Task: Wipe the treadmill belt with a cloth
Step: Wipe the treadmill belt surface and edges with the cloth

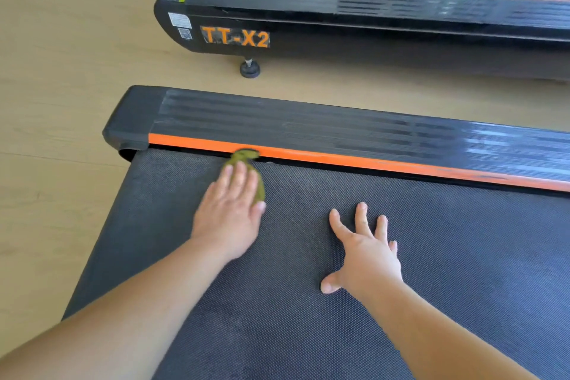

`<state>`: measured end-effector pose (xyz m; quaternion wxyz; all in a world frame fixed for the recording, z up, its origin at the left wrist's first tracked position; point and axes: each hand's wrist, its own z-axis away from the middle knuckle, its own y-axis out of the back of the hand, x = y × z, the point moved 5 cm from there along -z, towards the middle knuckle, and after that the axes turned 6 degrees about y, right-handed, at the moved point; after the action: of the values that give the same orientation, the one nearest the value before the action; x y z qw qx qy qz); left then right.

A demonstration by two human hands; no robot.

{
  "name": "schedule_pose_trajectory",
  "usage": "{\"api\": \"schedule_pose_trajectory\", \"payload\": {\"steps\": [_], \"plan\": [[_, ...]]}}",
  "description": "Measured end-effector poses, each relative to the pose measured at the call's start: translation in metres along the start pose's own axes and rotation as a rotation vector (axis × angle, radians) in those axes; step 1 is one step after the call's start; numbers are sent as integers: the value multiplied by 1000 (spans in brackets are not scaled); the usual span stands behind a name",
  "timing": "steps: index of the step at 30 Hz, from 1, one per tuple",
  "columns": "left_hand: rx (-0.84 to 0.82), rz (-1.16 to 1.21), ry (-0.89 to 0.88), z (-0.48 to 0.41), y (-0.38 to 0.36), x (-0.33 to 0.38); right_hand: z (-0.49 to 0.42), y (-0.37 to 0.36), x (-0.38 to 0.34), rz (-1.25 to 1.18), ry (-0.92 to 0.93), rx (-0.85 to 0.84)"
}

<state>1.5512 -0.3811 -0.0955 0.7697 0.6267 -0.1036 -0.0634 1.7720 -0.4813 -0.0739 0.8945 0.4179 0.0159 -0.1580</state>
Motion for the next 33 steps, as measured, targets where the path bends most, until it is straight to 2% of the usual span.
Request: {"api": "schedule_pose_trajectory", "payload": {"steps": [3, 5, 7, 9, 11, 13, 15, 17, 18, 20, 22, 24, 25, 28, 30, 31, 33], "plan": [[95, 130, 139, -6, -1, -10, -2, 1, -1, -1, -11, -10], [179, 172, 138, -4, 2, 18, -1, 1, -1, -1, -14, -12], [215, 226, -6, 5, 0, 56, 0, 1, -1, 6, -10, 2], [163, 235, -290, 25, -10, 81, 1, 0, -1, 17, 5, 13], [117, 122, -488, 34, -17, 75, 2, 0, -1, 21, 16, 23], [129, 35, -427, 17, -12, 43, 2, 1, -1, 31, 18, 27], [119, 41, -198, -2, -3, 12, 3, 2, -2, 37, 9, 19], [135, 83, -37, 1, 6, 14, 4, 1, -4, 30, 7, 15], [155, 115, -55, 12, 4, 32, 4, 2, -5, 29, 8, 21], [116, 160, -249, 37, -8, 78, 4, 3, -6, 34, 12, 28], [74, 72, -480, 50, -17, 101, 4, 2, -5, 28, 15, 23], [158, -66, -569, 38, -12, 86, 5, 1, -4, 33, 19, 29], [151, -121, -530, 27, -5, 72, 5, 0, -3, 41, 21, 35], [102, -220, -238, 0, 9, 22, 5, 0, -3, 43, 22, 40], [52, -124, -73, -3, 8, 9, 4, 1, -4, 42, 12, 38], [59, -67, -49, 1, 8, 19, 3, 1, -4, 44, 5, 32], [95, 22, -191, 20, -2, 58, 4, 2, -5, 43, 1, 29]]}}
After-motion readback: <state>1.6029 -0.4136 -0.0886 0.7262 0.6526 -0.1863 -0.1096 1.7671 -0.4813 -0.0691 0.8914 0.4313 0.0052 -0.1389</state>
